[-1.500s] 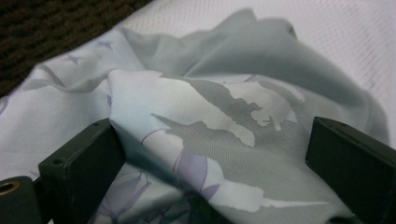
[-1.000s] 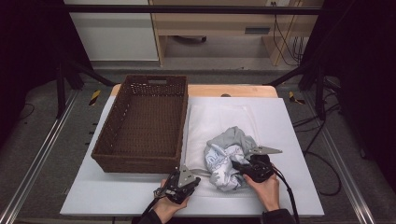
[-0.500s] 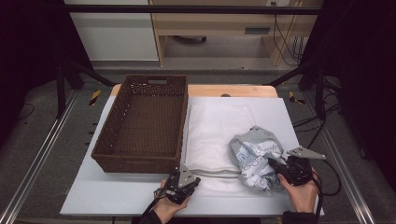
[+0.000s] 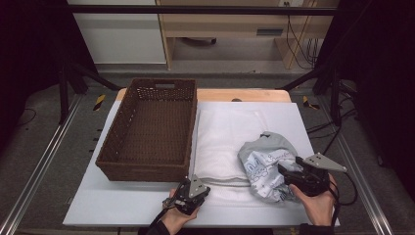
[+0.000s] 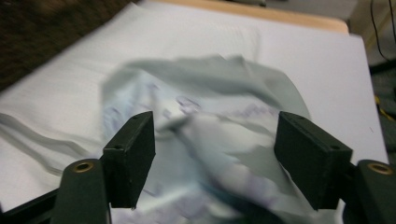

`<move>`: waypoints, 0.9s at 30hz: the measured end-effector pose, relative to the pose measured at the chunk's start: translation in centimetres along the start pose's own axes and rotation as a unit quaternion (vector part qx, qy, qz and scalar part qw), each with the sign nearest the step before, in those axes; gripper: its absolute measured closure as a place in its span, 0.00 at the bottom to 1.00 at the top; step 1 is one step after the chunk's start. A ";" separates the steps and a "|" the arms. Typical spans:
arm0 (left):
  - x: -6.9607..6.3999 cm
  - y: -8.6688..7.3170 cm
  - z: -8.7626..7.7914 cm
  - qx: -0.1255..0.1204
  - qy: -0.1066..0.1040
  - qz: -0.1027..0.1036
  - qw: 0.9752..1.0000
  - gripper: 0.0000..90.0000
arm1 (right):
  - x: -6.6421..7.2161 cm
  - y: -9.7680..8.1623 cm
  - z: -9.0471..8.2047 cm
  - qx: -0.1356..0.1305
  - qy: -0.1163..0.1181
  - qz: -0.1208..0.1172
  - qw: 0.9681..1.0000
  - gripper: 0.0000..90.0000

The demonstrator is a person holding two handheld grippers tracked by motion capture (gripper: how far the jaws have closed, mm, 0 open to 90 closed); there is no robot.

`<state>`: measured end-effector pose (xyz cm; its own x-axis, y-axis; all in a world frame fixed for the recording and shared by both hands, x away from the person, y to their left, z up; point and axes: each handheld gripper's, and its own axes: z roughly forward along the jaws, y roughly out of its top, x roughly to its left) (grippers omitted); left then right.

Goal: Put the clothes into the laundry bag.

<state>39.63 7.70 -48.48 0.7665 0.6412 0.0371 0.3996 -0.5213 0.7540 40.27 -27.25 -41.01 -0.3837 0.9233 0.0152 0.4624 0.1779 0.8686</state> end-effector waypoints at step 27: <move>-0.2 0.2 0.1 0.009 0.002 0.005 1.000 0.97 | 9.5 -3.3 9.5 0.104 0.094 -0.092 0.986 0.76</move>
<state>39.60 7.41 -48.35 0.7684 0.6383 0.0461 0.4017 -0.5372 0.7417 42.69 -15.87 -48.45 -0.6088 0.7930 -0.0245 0.5178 0.4205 0.7450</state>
